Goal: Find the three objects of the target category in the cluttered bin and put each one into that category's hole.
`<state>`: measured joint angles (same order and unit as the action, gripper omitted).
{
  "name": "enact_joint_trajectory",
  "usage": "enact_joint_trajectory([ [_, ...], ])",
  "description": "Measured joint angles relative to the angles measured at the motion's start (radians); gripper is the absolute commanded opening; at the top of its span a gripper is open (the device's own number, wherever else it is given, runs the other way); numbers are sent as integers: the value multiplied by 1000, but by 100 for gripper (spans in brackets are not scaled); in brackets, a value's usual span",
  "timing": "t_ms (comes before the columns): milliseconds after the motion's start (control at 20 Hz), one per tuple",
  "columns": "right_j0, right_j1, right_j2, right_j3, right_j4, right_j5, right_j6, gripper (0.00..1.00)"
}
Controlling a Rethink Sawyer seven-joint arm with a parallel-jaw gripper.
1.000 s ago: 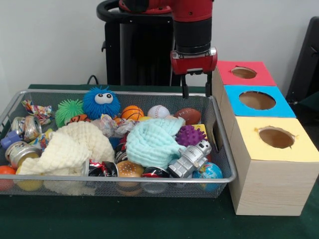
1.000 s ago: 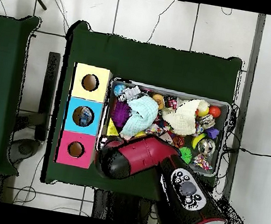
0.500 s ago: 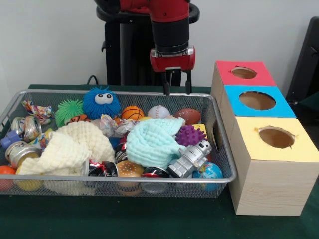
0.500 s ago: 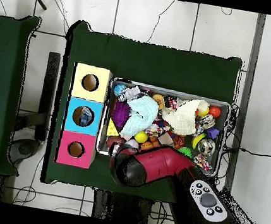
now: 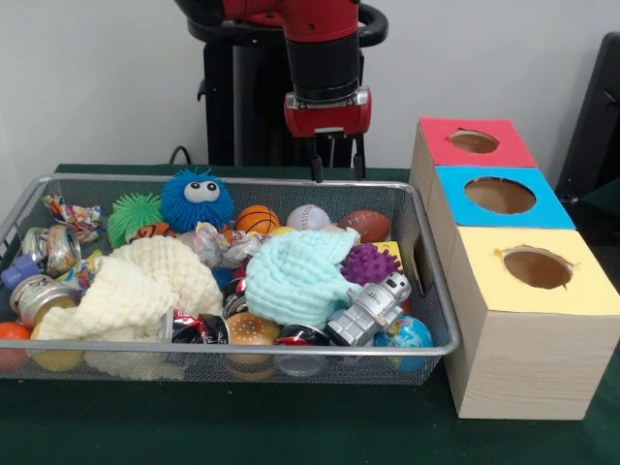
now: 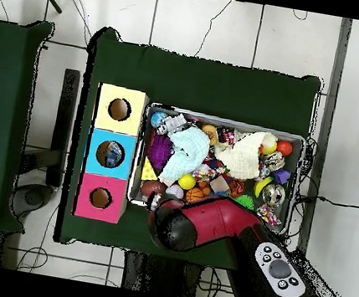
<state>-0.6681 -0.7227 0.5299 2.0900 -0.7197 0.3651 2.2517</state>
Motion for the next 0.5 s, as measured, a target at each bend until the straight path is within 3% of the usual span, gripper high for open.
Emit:
enact_joint_trajectory([
  [500, -51, 0, 25, 15, 0, 0, 0, 100],
])
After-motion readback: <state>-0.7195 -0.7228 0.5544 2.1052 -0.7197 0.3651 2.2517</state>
